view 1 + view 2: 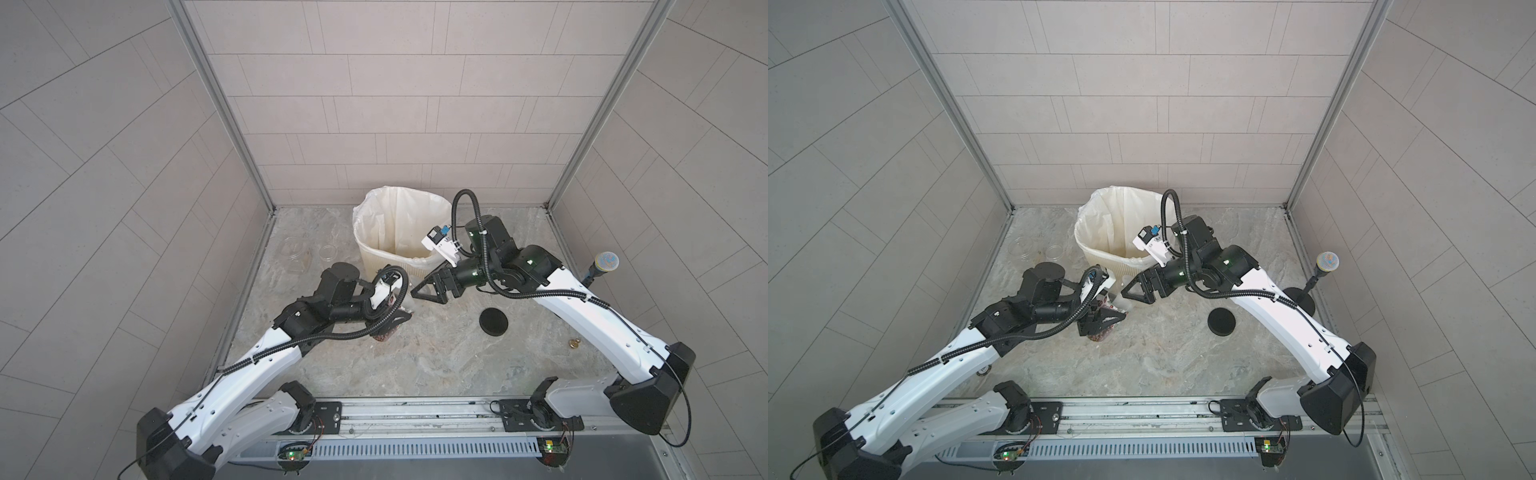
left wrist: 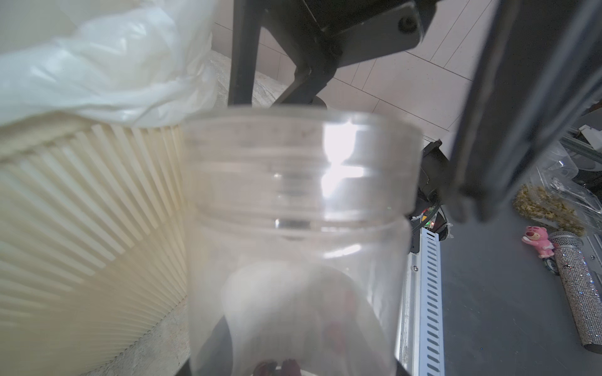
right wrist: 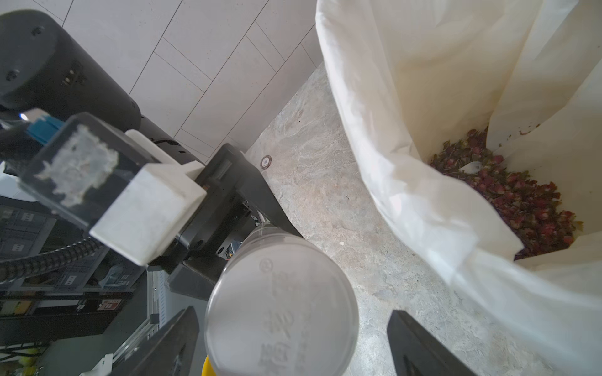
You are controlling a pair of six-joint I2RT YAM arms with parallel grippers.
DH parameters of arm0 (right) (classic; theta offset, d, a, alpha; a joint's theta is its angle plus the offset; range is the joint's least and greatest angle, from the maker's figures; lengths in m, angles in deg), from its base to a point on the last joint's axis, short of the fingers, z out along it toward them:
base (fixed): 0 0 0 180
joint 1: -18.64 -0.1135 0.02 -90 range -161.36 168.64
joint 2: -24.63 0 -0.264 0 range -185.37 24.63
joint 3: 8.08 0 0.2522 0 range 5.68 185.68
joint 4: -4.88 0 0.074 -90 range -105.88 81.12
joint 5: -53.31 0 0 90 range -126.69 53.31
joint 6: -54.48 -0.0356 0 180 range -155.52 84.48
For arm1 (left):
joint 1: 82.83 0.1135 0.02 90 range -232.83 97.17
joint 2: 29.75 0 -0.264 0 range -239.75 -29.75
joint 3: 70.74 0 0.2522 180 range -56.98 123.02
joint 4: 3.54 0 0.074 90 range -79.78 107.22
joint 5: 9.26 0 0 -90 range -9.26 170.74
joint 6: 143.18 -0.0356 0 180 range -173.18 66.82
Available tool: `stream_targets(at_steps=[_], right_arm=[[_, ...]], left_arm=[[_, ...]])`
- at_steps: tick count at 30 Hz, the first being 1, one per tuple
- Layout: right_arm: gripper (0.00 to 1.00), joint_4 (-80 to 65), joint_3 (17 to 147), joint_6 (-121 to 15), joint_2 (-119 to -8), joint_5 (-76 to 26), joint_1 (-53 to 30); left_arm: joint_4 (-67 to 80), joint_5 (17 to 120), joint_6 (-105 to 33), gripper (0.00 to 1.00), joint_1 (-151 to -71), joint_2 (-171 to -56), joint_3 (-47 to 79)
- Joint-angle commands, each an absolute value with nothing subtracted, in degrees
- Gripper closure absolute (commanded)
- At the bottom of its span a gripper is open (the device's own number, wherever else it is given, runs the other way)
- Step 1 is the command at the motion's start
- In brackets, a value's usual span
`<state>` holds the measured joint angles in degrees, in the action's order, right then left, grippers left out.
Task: Empty the moldy dried flower tea in the jars
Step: Unscrew the lid from the jar.
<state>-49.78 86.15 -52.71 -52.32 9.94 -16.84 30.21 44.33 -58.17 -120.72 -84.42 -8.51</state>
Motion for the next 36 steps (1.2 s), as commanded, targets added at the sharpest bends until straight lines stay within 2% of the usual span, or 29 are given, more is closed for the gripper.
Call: stream_targets(at_steps=[1,6,13,16,23,26,34,36], right_arm=[[0.09,-49.39,87.13,-53.68,-53.26,11.81,-17.04],[0.24,-52.67,88.78,-49.23,-55.08,14.62,-16.96],[0.44,-56.26,87.86,-31.68,-55.35,21.92,-14.15],[0.49,-60.53,87.55,-15.98,-54.7,24.51,-14.14],[0.53,-63.29,87.5,-0.79,-54.75,27.98,-14.14],[0.48,-63.76,87.25,2.25,-54.57,29.87,-14.24],[0.07,-54.83,84.38,-10.55,-49.41,30.59,-14.23],[0.01,-52.2,83.02,-13.41,-47.73,29.93,-14.2]], left_arm=[[28.35,42.91,-58.7,0.57,-120.89,-84.57,-8.49],[28.04,41.37,-58.09,0.58,-120.89,-84.7,-8.46],[28.16,31.88,-55.01,0.57,-120.89,-84.79,-8.13],[29.67,29.1,-54.79,0.57,-120.89,-84.94,-7.57],[30.08,26.74,-53.96,0.57,-120.84,-84.32,-7.05],[30.17,26.56,-53.88,0.57,-120.89,-84.59,-6.86],[29.73,30.14,-55.59,0.58,-120.88,-84.25,-8.34],[29.82,30.5,-55.83,0.58,-120.83,-84.24,-8.31]])
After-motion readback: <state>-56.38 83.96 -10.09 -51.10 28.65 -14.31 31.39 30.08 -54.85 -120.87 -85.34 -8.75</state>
